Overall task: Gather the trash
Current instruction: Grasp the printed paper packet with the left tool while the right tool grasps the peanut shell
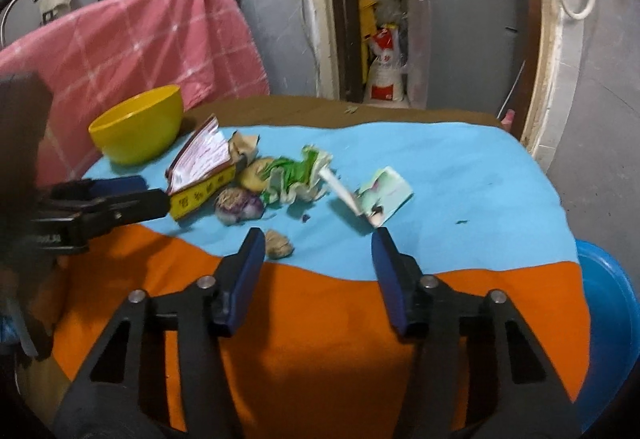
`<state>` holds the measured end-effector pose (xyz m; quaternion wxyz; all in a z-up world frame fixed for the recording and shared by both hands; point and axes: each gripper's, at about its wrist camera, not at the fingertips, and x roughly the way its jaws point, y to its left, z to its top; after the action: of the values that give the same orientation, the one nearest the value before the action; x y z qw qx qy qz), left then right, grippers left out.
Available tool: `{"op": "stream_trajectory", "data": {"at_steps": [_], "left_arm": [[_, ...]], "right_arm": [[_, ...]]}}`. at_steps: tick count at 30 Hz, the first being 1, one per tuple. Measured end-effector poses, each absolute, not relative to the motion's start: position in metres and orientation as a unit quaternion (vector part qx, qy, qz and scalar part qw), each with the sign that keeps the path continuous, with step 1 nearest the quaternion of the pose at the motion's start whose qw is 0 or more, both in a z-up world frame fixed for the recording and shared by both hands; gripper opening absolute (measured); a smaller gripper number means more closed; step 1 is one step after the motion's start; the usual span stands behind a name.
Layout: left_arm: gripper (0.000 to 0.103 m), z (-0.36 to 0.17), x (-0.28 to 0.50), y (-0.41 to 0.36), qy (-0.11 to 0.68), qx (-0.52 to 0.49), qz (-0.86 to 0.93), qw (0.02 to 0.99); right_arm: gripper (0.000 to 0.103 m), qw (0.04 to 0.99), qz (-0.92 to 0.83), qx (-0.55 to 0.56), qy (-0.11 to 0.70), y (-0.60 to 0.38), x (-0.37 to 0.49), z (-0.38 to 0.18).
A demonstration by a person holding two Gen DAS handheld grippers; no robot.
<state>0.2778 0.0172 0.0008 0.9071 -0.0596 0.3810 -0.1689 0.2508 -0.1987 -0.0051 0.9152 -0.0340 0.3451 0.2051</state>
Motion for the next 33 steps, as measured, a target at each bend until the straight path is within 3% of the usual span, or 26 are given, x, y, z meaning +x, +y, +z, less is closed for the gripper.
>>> {"op": "stream_trajectory", "data": {"at_steps": [5,13,15,20,33], "left_arm": [[0.076,0.002,0.287,0.014,0.381,-0.051,-0.175,0.907],[0.060,0.003,0.303,0.002,0.387,-0.032,-0.185,0.903],[0.052,0.001,0.306,-0.002,0.390,-0.025,-0.188,0.901],[0.052,0.000,0.306,-0.002,0.388,-0.023,-0.190,0.902],[0.052,0.000,0.294,0.006,0.377,-0.048,-0.192,0.905]], "right_arm": [[0.049,0.904,0.216,-0.055,0.365,-0.190,0.255,-0.009],[0.046,0.892,0.228,-0.065,0.384,-0.180,0.260,-0.012],[0.038,0.892,0.226,-0.065,0.386,-0.180,0.261,-0.013],[0.023,0.888,0.240,-0.052,0.389,-0.181,0.261,-0.015],[0.022,0.902,0.227,-0.047,0.365,-0.182,0.255,-0.013]]}}
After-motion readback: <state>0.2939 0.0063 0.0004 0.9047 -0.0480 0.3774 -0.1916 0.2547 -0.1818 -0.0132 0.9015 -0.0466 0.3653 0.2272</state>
